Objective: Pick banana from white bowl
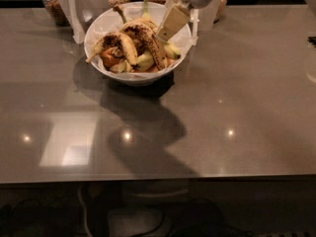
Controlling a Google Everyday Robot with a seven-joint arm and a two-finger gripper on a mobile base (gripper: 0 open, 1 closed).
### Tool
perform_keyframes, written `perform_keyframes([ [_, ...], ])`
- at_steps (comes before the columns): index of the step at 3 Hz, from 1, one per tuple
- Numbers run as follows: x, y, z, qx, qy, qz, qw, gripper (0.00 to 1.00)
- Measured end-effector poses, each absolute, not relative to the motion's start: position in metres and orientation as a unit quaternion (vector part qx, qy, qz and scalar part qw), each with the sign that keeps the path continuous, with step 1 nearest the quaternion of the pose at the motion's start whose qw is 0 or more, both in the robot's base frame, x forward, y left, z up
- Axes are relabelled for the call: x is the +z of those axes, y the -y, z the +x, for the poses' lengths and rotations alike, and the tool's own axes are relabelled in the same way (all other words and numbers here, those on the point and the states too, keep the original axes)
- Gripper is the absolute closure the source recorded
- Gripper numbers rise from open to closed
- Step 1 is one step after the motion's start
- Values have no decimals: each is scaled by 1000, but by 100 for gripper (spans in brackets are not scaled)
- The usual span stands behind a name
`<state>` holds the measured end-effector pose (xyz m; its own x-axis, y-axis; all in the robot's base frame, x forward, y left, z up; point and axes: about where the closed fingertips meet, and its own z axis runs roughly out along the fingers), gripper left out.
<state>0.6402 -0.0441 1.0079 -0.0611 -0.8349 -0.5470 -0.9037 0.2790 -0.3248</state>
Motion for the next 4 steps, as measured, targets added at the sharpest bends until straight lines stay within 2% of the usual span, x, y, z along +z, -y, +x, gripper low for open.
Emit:
perform_keyframes([
  [1,999,30,652,60,-723,-603,332,34],
  [4,979,-1,664,84,-719,-612,317,40],
])
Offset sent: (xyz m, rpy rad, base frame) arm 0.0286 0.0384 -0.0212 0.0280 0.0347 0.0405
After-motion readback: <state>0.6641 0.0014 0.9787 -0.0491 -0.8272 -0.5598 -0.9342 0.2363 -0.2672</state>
